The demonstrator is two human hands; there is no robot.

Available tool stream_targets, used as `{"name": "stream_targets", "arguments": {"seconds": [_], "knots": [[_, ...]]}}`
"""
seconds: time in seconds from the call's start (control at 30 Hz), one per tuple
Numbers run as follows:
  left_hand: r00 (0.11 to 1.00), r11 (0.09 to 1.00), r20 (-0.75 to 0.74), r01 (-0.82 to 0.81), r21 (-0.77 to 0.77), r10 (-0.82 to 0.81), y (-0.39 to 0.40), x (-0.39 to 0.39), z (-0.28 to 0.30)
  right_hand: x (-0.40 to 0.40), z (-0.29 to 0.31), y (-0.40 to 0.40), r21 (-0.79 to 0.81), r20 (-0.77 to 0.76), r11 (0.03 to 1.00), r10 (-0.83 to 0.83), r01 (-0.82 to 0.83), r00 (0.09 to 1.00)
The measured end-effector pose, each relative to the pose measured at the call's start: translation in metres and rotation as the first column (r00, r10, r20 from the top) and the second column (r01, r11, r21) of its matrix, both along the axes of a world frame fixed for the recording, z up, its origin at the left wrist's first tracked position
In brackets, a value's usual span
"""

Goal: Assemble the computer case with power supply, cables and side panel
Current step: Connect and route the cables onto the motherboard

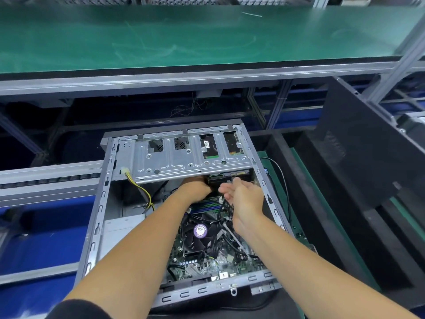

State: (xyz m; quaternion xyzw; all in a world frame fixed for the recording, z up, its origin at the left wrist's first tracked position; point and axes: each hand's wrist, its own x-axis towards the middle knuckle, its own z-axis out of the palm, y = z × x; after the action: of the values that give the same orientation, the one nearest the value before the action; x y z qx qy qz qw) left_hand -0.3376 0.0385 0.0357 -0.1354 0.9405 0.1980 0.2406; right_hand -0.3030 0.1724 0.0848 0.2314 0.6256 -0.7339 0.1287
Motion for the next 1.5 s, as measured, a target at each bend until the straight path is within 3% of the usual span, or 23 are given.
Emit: {"name": "stream_targets", "arguments": {"seconds": [0.23,0.43,0.53,0.63,0.8,0.87,0.93,1.0,1.1,1.17,1.3,1.5], "knots": [[0.994,0.997,-0.091,-0.051,0.050,0.056,0.004,0.004,0.001,0.002,0.004,-0.001,0.085,0.015,0.996,0.000,-0.001,1.000],[0.988,0.995,-0.128,-0.079,0.055,0.086,0.008,0.010,0.005,0.008,0.005,0.011,0.203,0.078,0.955,0.205,-0.217,0.976],[0.990,0.993,-0.127,-0.054,0.109,0.068,0.006,0.016,0.009,0.015,0.007,0.019,0.339,0.078,0.841,0.421,-0.422,0.904],[0.975,0.967,-0.191,-0.063,0.247,0.112,0.008,0.026,0.014,0.020,0.011,0.027,0.487,0.089,0.653,0.624,-0.581,0.776],[0.952,0.890,-0.243,-0.058,0.452,0.185,0.007,0.048,0.031,0.015,0.016,0.038,0.729,0.148,0.303,0.806,-0.614,0.573],[0.966,0.898,-0.238,0.010,0.439,0.105,0.004,0.056,0.040,0.013,0.020,0.043,0.768,0.144,0.244,0.835,-0.593,0.531],[0.974,0.895,-0.224,0.094,0.436,0.007,-0.001,0.064,0.052,0.012,0.023,0.045,0.777,0.069,0.267,0.864,-0.570,0.498],[0.967,0.819,-0.249,0.101,0.565,0.053,-0.006,0.070,0.066,0.008,0.028,0.047,0.743,-0.050,0.388,0.845,-0.545,0.533],[0.900,0.466,-0.217,0.017,0.884,0.378,-0.012,0.073,0.083,0.000,0.033,0.051,0.584,-0.209,0.647,0.704,-0.490,0.679],[0.828,0.331,-0.215,0.037,0.943,0.518,-0.013,0.068,0.091,-0.006,0.036,0.055,0.500,-0.252,0.749,0.606,-0.435,0.755],[0.745,0.218,-0.210,0.090,0.972,0.633,-0.002,0.055,0.106,-0.011,0.037,0.060,0.349,-0.252,0.837,0.518,-0.422,0.818],[0.696,0.204,-0.222,0.109,0.973,0.683,0.012,0.041,0.133,-0.008,0.038,0.069,0.404,-0.304,0.811,0.556,-0.423,0.774]]}}
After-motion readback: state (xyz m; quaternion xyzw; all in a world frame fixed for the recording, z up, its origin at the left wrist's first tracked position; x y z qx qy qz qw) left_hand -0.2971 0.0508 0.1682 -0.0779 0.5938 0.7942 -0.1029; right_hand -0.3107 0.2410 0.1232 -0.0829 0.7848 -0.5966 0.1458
